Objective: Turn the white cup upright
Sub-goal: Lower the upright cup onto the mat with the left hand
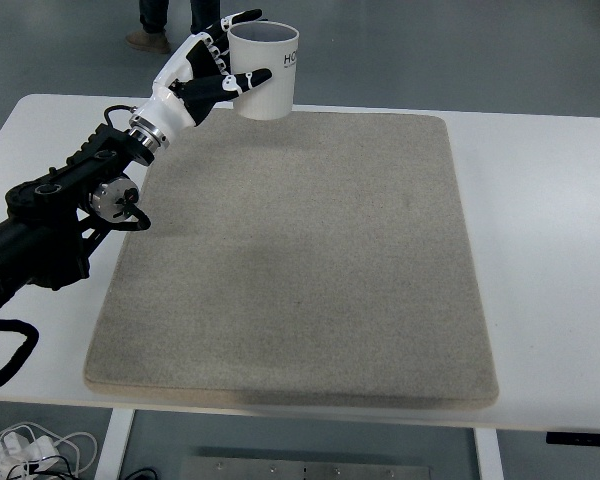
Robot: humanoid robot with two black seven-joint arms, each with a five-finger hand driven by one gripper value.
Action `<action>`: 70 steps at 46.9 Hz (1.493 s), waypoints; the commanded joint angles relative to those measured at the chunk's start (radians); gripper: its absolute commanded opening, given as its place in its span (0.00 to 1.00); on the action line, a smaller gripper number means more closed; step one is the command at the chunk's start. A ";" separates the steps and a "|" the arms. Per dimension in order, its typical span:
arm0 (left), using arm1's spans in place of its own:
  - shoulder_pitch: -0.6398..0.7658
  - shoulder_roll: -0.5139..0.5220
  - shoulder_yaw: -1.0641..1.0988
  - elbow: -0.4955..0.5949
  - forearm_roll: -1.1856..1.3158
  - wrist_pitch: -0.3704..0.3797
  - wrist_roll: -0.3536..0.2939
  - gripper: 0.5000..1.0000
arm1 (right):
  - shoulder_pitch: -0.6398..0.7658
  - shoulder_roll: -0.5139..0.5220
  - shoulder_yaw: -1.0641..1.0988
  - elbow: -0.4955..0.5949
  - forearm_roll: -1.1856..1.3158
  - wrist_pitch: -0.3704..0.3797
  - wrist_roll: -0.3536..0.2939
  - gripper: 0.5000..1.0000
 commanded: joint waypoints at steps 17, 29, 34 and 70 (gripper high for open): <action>0.020 -0.026 0.001 0.040 0.181 0.073 -0.002 0.00 | 0.000 0.000 0.000 0.000 0.000 0.000 0.000 0.90; 0.049 -0.062 0.021 0.040 0.272 0.170 -0.002 0.00 | 0.000 0.000 0.000 0.000 0.000 0.001 0.000 0.90; 0.058 -0.069 0.033 0.040 0.277 0.184 -0.002 0.00 | 0.000 0.000 0.000 0.000 0.000 0.000 0.000 0.90; 0.086 -0.088 0.121 0.058 0.277 0.236 -0.002 0.32 | 0.000 0.000 0.000 0.000 0.000 0.001 0.000 0.90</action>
